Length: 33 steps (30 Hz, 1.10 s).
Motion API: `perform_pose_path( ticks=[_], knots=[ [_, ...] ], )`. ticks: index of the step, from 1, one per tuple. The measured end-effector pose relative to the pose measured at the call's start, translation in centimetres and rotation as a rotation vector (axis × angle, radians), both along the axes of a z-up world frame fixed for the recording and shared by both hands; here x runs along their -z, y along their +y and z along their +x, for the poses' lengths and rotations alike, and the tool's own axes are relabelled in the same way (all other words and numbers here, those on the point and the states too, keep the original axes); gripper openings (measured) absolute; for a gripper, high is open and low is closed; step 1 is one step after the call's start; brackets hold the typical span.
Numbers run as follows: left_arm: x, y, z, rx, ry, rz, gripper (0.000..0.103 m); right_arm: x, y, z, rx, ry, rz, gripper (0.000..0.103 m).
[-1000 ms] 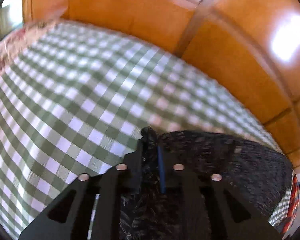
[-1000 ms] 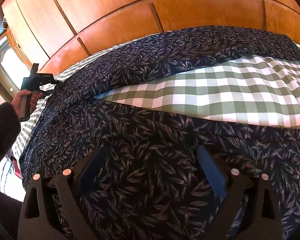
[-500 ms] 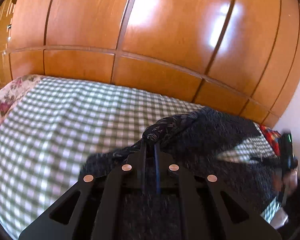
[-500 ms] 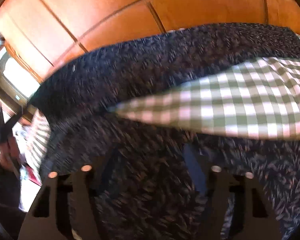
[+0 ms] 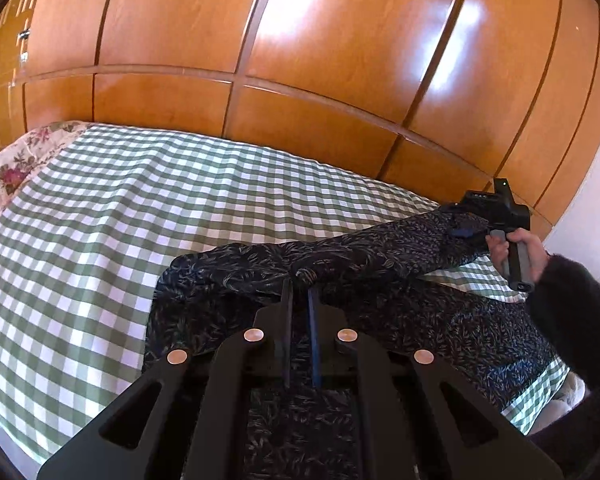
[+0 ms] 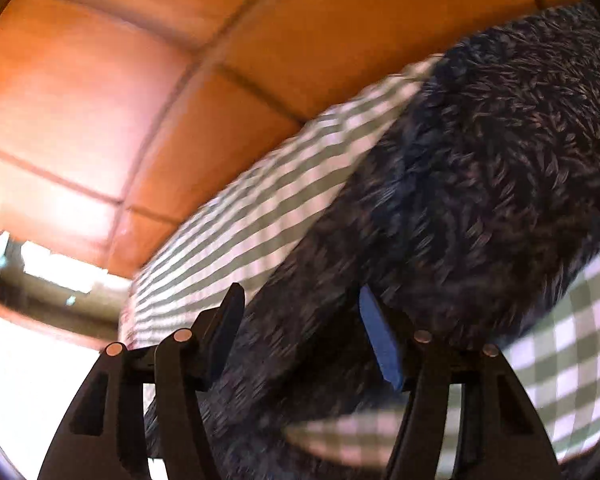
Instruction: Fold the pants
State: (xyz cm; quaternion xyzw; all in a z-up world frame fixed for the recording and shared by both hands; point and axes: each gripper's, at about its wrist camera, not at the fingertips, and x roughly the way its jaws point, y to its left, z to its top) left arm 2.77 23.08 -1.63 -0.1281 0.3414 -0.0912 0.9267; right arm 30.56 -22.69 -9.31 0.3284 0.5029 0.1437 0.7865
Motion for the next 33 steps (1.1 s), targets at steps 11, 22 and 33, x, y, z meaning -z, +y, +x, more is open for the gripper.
perform_pose_path(
  ticks=[11,22,33],
  knots=[
    [-2.1,2.5,4.1,-0.135,-0.052,0.097,0.005,-2.2,-0.1,3.8,0.003,-0.107,-0.128,0.005],
    [0.8,6.7,-3.3,-0.244,0.039,-0.002,0.000,-7.9,-3.5,-13.7,-0.175,-0.319,-0.044,0.005],
    [5.5,6.0,-7.5,-0.234,0.195,-0.418,0.006,-0.7,-3.2,-21.7,-0.233,-0.161,-0.129,0.005]
  ],
)
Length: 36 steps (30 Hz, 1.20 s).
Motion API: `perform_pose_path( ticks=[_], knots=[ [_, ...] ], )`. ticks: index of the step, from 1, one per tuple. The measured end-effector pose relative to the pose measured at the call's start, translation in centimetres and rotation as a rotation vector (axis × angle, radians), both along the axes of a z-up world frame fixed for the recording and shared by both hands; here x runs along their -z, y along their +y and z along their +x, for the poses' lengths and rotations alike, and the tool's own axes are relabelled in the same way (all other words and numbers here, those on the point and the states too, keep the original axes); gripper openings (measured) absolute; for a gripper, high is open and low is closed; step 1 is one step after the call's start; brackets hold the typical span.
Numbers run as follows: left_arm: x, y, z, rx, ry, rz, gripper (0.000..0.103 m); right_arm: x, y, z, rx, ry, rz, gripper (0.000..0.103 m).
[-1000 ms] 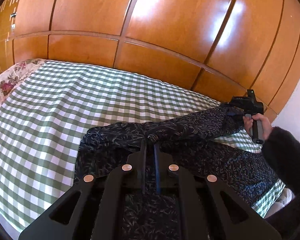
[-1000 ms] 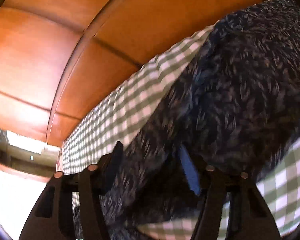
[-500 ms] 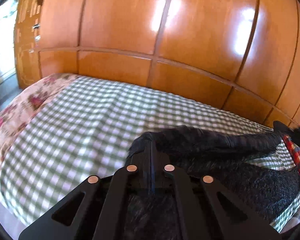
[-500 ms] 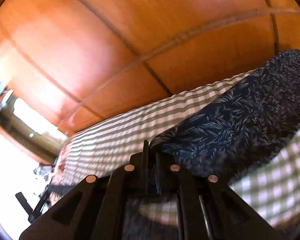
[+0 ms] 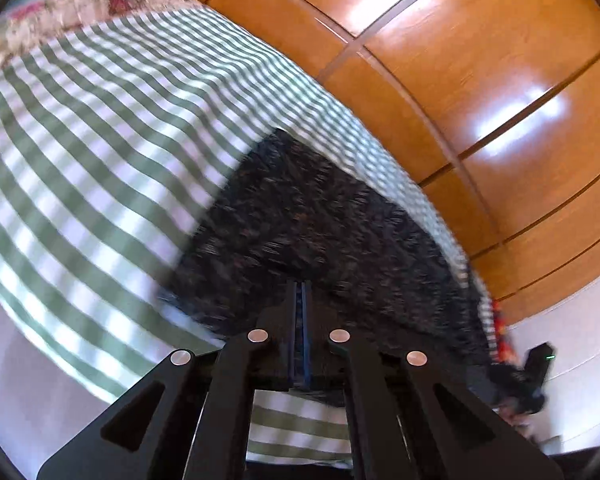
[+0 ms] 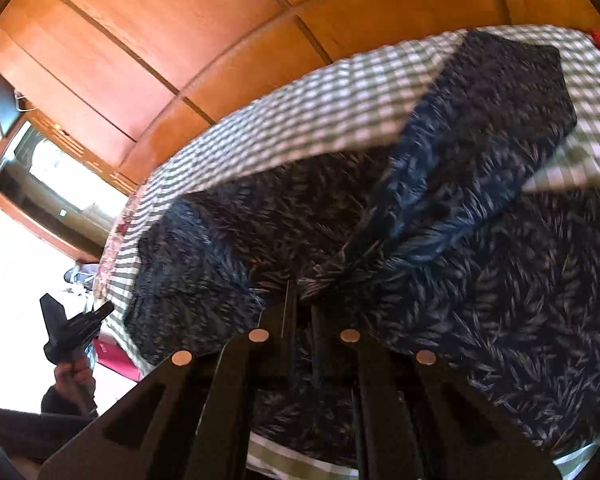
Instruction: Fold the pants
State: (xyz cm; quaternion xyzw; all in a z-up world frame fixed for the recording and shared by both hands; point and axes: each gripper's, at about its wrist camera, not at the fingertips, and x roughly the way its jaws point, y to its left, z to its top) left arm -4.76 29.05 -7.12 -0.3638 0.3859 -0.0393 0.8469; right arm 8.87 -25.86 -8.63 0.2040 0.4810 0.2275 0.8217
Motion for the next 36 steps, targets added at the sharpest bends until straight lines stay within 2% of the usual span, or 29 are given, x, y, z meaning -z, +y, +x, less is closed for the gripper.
perform_pose_path(
  ticks=[2,3,6,10,11,12,13,18,21,25,28,30,32,36],
  knots=[
    [0.3,-0.4,0.7,-0.005,-0.004,-0.057,0.032,0.5,0.0,0.6,0.008,0.000,-0.003,0.005],
    [0.5,-0.5,1.4,-0.009,0.002,-0.081,0.036,0.5,0.0,0.8,0.011,-0.004,-0.003,0.005],
    [1.5,-1.1,3.5,-0.012,0.038,-0.151,0.037,-0.1,-0.5,0.9,0.026,-0.016,0.010,0.005],
    [2.8,-1.4,5.6,-0.067,0.098,-0.175,0.037,-0.9,-1.5,0.6,0.041,-0.027,0.025,0.005],
    [3.1,-1.2,5.7,-0.077,0.111,-0.187,0.033,-1.1,-1.6,0.4,0.042,-0.027,0.025,0.005],
    [3.4,-1.2,6.1,-0.086,0.127,-0.193,0.025,-1.3,-1.4,0.0,0.042,-0.027,0.025,0.005],
    [3.3,-1.2,6.3,-0.100,0.139,-0.153,0.004,-1.2,-1.4,0.1,0.041,-0.025,0.025,0.005],
    [0.5,-1.3,6.3,-0.099,0.070,-0.072,0.002,-1.6,-1.3,0.9,0.055,-0.024,0.039,0.005],
    [-2.6,-0.1,5.4,-0.107,-0.005,-0.072,0.002,-3.0,-1.6,1.0,0.066,-0.050,0.068,0.005],
    [-5.5,1.4,2.8,-0.081,-0.045,-0.033,0.002,-5.3,-1.5,0.1,0.038,-0.093,0.088,0.005],
    [-4.7,1.4,1.1,-0.062,0.004,0.031,0.002,-6.3,-1.5,-1.8,0.003,-0.107,0.078,0.005],
    [-3.0,1.3,0.2,-0.056,0.052,0.033,0.002,-5.8,-1.2,-3.6,-0.029,-0.085,0.078,0.005],
    [-1.5,1.5,-0.2,-0.070,0.088,0.027,0.002,-4.5,-0.6,-4.9,-0.055,-0.059,0.035,0.005],
    [0.4,1.5,-0.6,-0.084,0.126,0.013,0.002,-0.4,-0.2,-6.9,-0.061,0.054,-0.003,0.005]
  ],
)
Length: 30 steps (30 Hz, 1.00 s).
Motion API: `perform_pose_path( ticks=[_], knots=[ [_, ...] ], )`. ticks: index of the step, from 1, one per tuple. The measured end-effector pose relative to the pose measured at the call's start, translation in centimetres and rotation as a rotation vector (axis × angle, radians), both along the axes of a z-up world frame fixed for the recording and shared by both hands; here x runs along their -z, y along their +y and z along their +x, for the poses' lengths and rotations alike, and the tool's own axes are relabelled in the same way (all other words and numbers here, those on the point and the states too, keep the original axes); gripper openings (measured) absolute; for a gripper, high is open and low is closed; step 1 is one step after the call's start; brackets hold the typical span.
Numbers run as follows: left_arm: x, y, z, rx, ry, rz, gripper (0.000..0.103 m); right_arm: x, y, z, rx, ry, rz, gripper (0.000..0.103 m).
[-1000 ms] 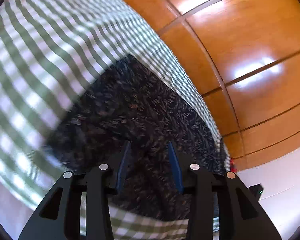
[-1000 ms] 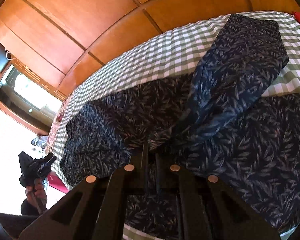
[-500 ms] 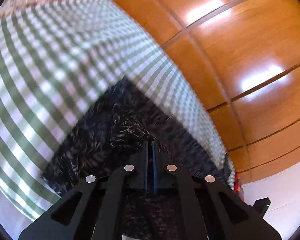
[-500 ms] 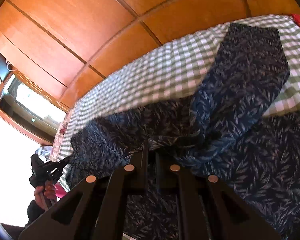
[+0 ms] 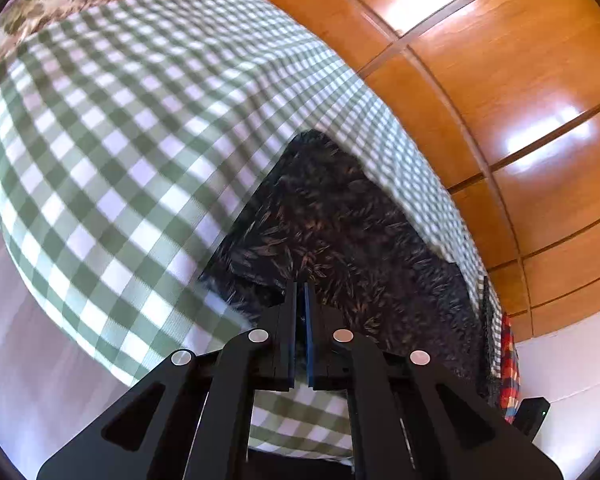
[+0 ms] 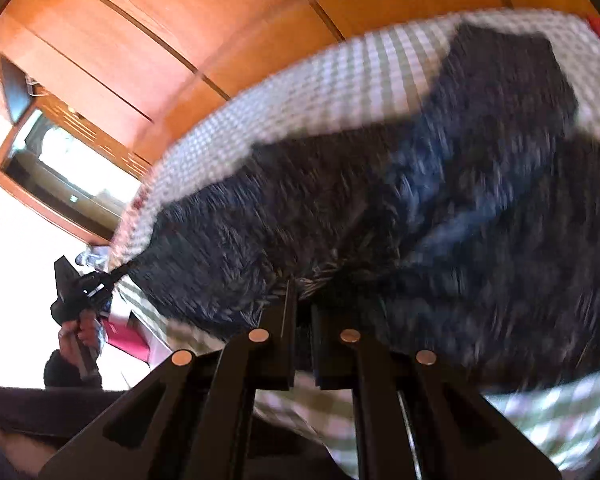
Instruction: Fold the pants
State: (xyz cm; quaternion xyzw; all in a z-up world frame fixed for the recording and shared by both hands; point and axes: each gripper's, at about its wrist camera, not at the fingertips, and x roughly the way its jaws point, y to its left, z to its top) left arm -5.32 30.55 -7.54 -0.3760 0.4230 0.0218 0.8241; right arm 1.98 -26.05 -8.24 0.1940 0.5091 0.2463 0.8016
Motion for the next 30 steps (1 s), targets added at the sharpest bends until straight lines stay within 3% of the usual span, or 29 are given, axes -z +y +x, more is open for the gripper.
perform_pose_path(
  ticks=[4,7,11,14,16,19,20,21,22,23,26,30],
  knots=[
    [-1.9,-0.2,-1.0,0.005,-0.062,0.020,0.002,2.4,0.1,-0.3,0.016,0.053,-0.023,0.005],
    [-2.5,-0.6,-1.6,0.016,-0.083,0.046,0.002,1.5,0.2,-0.4,0.017,0.027,-0.021,0.005],
    [-0.5,-0.8,-1.6,0.006,-0.024,0.051,0.002,0.3,-0.2,-0.3,0.007,-0.005,-0.014,0.005],
    [2.1,-0.4,-0.7,-0.022,0.052,0.009,0.004,2.4,-0.1,-0.2,0.002,0.050,-0.042,0.005],
    [1.5,-0.9,-0.4,-0.027,0.046,0.064,0.005,3.7,0.1,-0.2,0.001,0.073,-0.038,0.005],
    [-0.7,-1.4,-0.3,-0.032,0.048,0.189,0.005,3.2,0.1,0.1,-0.019,0.064,-0.042,0.007],
    [-1.4,-1.2,-0.5,-0.053,0.056,0.244,0.005,2.9,0.1,0.0,-0.040,0.062,-0.050,0.009],
    [-1.8,-1.0,-0.7,-0.073,0.061,0.286,0.005,2.5,0.0,-0.1,-0.071,0.065,-0.058,0.019],
    [-2.4,-1.0,-0.8,-0.089,0.054,0.327,0.005,1.8,-0.5,-0.1,-0.102,0.068,-0.063,0.045],
    [-2.7,-1.0,-0.9,-0.083,0.035,0.341,0.005,1.3,-1.0,-0.2,-0.100,0.054,-0.081,0.053],
    [-4.0,-3.2,0.2,0.001,-0.044,0.350,0.005,-1.4,-4.0,0.8,-0.020,-0.003,-0.132,0.056],
    [-3.8,-10.0,3.8,0.247,-0.111,0.354,0.005,-4.9,-7.9,5.9,0.168,-0.097,-0.179,0.056]
  ],
)
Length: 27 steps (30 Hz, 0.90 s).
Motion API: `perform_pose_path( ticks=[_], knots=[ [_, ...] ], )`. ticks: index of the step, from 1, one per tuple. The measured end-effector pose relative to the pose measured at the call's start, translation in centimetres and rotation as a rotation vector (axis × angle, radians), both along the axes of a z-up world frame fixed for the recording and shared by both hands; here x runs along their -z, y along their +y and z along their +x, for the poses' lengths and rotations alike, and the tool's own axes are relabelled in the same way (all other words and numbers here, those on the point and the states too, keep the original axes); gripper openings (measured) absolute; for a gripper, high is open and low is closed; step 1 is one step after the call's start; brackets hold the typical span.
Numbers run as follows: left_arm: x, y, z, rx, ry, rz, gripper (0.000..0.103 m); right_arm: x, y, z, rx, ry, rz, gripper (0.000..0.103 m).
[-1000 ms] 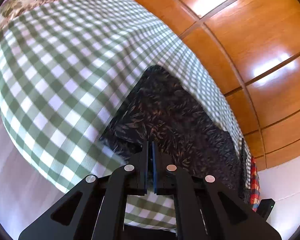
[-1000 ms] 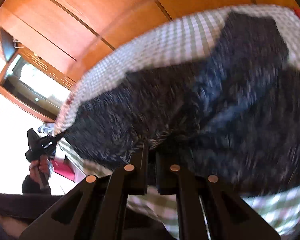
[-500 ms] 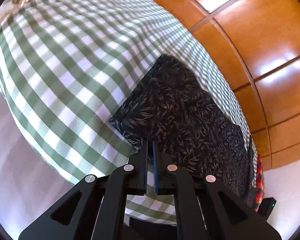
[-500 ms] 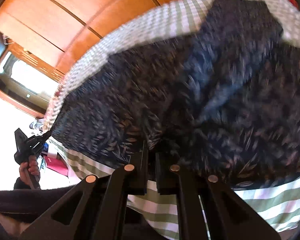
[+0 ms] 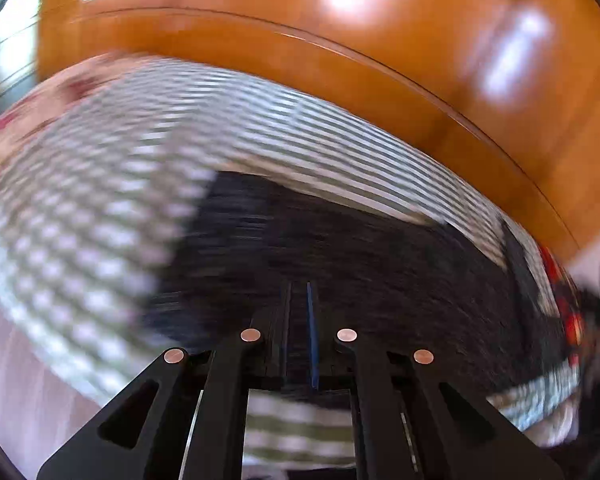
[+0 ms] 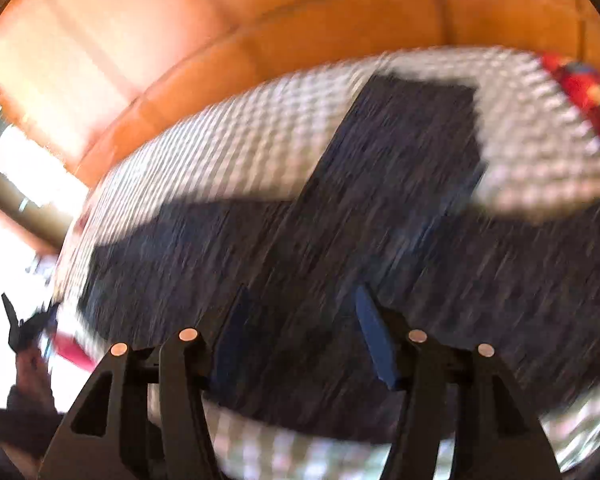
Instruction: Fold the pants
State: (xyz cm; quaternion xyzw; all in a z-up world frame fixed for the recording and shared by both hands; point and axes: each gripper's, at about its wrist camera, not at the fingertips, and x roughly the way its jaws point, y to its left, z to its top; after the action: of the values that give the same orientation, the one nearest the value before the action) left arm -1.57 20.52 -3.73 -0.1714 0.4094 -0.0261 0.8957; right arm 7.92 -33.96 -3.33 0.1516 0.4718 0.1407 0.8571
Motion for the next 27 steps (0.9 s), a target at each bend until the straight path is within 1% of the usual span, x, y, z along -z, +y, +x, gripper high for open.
perform_pose_path(
  ticks=[3,5,7,9,11,12,14,15,16,17,18,19,21,24,26,27],
  knots=[
    [0.7,-4.9,2.0,0.166,0.001,-0.024,0.005,-1.1,-0.5,5.0,0.086,-0.022,-0.046,0.055],
    [1.2,-8.1,3.2,0.265,0.016,-0.037,0.005,-1.0,-0.2,9.5,0.138,0.004,-0.074,0.055],
    [1.5,-10.1,3.8,0.323,0.027,-0.025,0.005,-0.3,0.2,13.7,0.171,0.040,-0.100,0.055],
    [1.8,-12.2,4.4,0.379,0.038,-0.025,0.005,1.2,1.0,17.8,0.232,0.082,-0.142,0.055],
    [1.8,-13.7,5.2,0.416,0.046,-0.020,0.005,3.0,1.1,20.2,0.265,0.125,-0.153,0.056],
    [1.8,-14.3,5.4,0.437,0.049,-0.012,0.005,3.8,1.1,21.5,0.288,0.141,-0.176,0.058],
    [1.9,-15.1,6.0,0.467,0.052,-0.006,0.005,5.7,1.2,23.6,0.314,0.186,-0.227,0.058],
    [2.1,-15.5,6.2,0.484,0.054,-0.008,0.005,6.5,1.4,24.1,0.312,0.207,-0.253,0.050],
    [2.1,-16.0,6.1,0.498,0.054,-0.009,0.005,7.2,1.8,24.5,0.298,0.220,-0.320,0.032],
    [2.2,-16.5,6.3,0.517,0.055,-0.010,0.005,7.4,2.1,24.5,0.284,0.208,-0.363,0.024],
    [2.2,-16.9,6.4,0.531,0.054,-0.009,0.005,7.2,2.2,24.2,0.269,0.198,-0.379,0.007],
    [2.1,-17.7,6.4,0.555,0.049,-0.005,0.005,6.8,2.0,23.7,0.259,0.186,-0.375,0.006],
    [1.8,-19.2,6.5,0.599,0.036,-0.003,0.005,5.5,1.5,22.1,0.260,0.154,-0.351,0.005],
    [1.5,-21.8,6.1,0.689,0.022,-0.010,0.005,1.9,-0.8,18.1,0.257,0.073,-0.233,0.005],
    [1.5,-23.8,5.6,0.757,0.019,-0.005,0.005,-1.1,-3.2,14.5,0.274,0.012,-0.141,0.005],
    [1.6,-25.1,5.2,0.793,0.021,0.000,0.007,-2.4,-4.3,12.8,0.283,-0.014,-0.103,0.005]
  ],
)
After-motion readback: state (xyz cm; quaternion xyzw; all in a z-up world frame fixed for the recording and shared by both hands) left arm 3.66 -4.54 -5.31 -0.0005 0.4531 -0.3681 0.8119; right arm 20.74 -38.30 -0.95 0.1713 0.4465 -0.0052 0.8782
